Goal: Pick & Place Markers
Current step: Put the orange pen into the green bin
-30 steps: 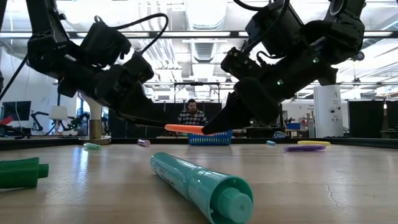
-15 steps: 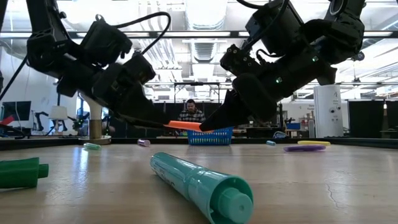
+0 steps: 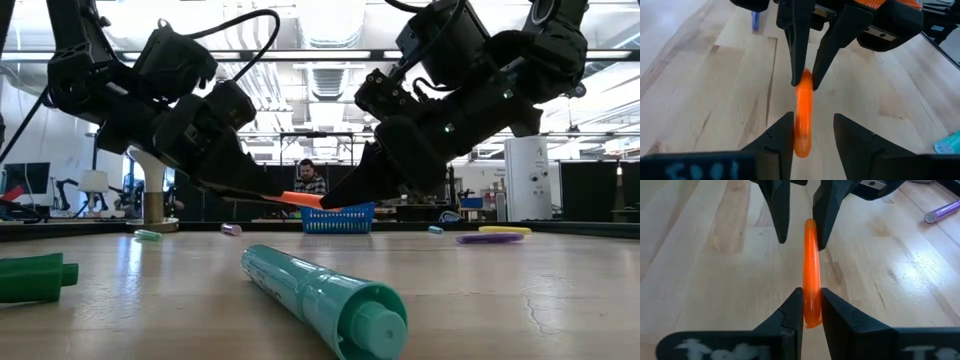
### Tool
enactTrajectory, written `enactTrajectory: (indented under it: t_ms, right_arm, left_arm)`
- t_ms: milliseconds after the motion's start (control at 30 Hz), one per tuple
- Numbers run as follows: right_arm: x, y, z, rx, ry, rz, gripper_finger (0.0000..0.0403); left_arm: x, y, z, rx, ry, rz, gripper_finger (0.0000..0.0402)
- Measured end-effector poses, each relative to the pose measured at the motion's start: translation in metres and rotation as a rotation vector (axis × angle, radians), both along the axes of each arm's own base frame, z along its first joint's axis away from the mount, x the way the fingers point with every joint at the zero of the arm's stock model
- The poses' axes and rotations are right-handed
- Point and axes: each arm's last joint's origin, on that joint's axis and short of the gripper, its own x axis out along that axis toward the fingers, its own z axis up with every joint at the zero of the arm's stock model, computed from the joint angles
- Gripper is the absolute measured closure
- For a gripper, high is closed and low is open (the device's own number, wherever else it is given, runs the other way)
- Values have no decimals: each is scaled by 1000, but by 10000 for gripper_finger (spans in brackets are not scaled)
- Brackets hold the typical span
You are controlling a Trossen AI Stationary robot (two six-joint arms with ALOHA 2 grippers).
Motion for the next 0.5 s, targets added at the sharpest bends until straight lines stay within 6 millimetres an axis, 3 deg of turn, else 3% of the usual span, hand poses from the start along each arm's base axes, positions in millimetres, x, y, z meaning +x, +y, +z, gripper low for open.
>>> enactTrajectory:
  t_ms: [500]
  right_arm:
    - [0,2,0,-6,-3,8,351]
  left_arm:
    - [-1,0,-2,7,17,14,327]
